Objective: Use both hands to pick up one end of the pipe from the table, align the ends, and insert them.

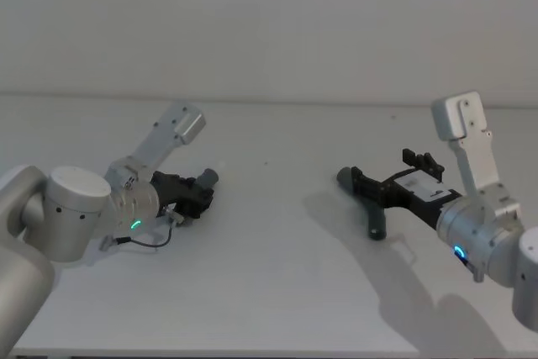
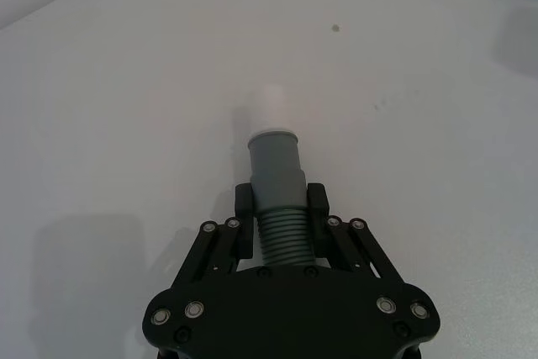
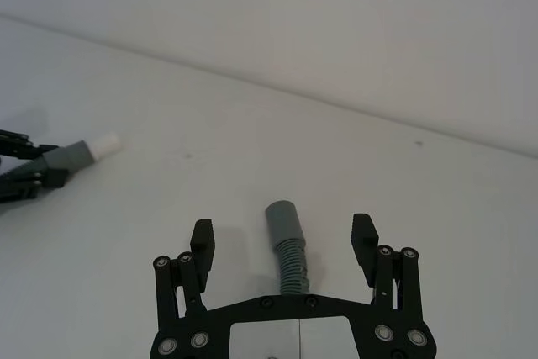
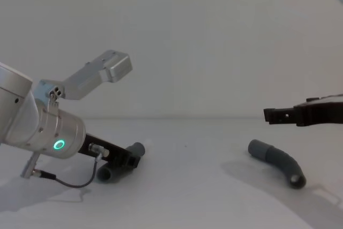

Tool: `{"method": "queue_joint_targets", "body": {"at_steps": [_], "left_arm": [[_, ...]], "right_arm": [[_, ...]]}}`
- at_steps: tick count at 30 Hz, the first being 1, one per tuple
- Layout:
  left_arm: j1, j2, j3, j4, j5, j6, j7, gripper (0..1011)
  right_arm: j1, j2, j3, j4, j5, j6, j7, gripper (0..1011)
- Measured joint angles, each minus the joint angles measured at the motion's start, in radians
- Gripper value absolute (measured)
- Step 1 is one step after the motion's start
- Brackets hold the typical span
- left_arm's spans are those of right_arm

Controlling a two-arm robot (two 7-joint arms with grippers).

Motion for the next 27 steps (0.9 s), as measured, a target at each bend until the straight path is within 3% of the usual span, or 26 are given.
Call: {"method": "queue_joint_targets", "body": {"at_steps": [10,27], "left_arm": [[0.000,0.000,0.000,0.000,0.000,0.000,0.000,366],[0.000,0.000,0.000,0.000,0.000,0.000,0.000,366]], "right_arm": [[0.060,-0.010,-0.022,0.080,-0.025,0.034,0.014,1001],[0.114,-0.028,-0.039,0.172,-0.040,0.078,0.045,1001]]}}
